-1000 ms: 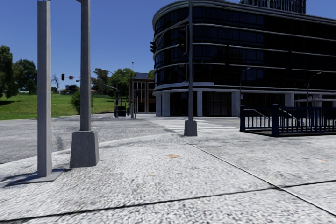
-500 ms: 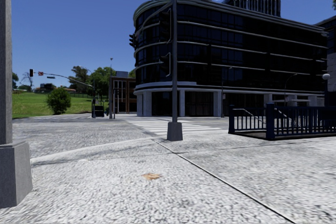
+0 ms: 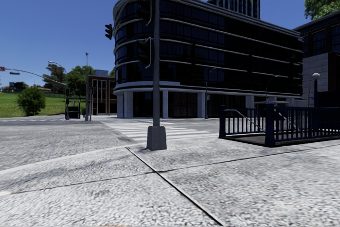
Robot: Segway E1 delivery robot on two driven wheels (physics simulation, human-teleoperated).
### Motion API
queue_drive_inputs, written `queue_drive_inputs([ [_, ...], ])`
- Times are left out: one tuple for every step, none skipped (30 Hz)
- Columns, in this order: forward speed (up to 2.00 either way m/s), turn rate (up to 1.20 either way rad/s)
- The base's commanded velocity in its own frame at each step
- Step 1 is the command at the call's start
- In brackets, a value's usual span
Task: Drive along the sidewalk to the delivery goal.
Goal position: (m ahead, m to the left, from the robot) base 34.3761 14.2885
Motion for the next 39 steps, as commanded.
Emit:
queue_drive_inputs([
  [2.0,-0.36],
  [2.0,-0.36],
  [2.0,-0.36],
  [2.0,-0.36],
  [2.0,-0.36],
  [2.0,-0.38],
  [2.0,-0.38],
  [2.0,-0.42],
  [2.0,-0.42],
  [2.0,-0.42],
  [2.0,-0.42],
  [2.0,-0.42],
  [2.0,-0.42],
  [2.0,-0.42],
  [2.0,-0.42],
  [2.0,-0.43],
  [2.0,-0.48],
  [2.0,-0.48],
  [2.0,-0.54],
  [2.0,-0.55],
  [2.0,-0.55],
  [2.0,-0.55],
  [2.0,-0.55],
  [2.0,-0.11],
  [2.0,0.0],
  [2.0,0.0],
  [2.0,0.0],
  [2.0,0.0],
  [2.0,0.0],
  [2.0,0.0],
  [2.0,0.0],
  [2.0,0.0],
  [2.0,0.0],
  [2.0,0.0],
  [2.0,0.0],
  [1.94,0.0],
  [1.84,0.0],
  [1.84,0.0],
  [1.77,0.0],
])
